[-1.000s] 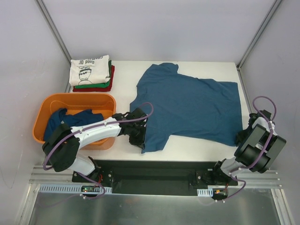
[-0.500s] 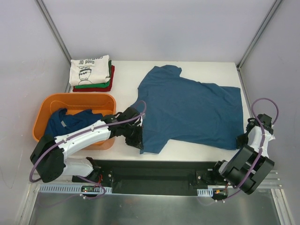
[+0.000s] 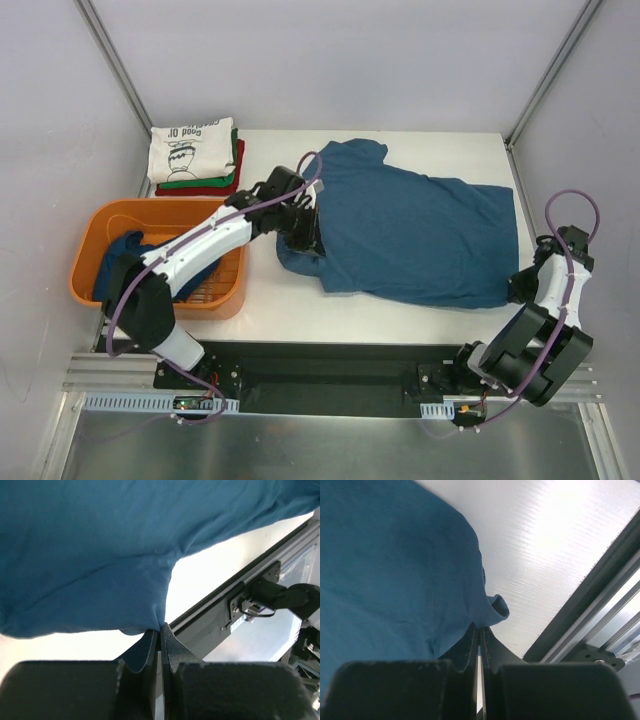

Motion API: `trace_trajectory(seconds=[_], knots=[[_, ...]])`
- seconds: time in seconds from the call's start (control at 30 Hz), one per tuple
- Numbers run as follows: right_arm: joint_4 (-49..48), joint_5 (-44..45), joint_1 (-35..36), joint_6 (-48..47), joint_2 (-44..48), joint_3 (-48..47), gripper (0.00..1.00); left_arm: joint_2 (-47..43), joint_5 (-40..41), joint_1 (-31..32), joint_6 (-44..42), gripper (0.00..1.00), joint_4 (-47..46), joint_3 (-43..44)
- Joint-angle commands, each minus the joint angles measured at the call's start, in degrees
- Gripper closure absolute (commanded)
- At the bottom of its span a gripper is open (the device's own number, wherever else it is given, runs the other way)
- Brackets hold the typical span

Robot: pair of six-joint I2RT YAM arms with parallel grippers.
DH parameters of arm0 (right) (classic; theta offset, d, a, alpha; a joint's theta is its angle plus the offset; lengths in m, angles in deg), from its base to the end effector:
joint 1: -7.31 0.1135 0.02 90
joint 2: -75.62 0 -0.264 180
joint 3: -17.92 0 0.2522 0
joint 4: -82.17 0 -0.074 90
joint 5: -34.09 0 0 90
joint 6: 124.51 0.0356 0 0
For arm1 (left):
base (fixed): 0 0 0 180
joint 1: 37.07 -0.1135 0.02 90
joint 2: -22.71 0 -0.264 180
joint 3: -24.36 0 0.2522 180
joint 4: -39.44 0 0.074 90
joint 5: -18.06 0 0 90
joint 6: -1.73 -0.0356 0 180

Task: Fold and stack the t-shirts
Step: Fold the tshirt

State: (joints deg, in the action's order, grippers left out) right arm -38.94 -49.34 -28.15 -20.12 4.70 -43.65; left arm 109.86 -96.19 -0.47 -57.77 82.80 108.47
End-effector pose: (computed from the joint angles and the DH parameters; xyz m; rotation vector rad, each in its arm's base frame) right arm 0.1794 -0.1327 0.2204 1.1985 2.5064 -0.2544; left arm 0.2579 -0.2098 0.2867 0.3537 2.5294 -1.0181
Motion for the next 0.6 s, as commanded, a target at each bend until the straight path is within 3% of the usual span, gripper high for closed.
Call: trace_trajectory(seconds=[0.0, 0.57], knots=[[4.0, -1.38, 0.83, -0.77, -1.68, -6.22, 0.99, 5.04, -3.88, -3.37, -3.7, 1.0, 0.01, 7.78], [5.68, -2.08, 4.17, -0.33, -14.06, -18.8, 0.99, 23.13, 0.08, -7.5, -9.75, 1.0, 0.1, 32.82]])
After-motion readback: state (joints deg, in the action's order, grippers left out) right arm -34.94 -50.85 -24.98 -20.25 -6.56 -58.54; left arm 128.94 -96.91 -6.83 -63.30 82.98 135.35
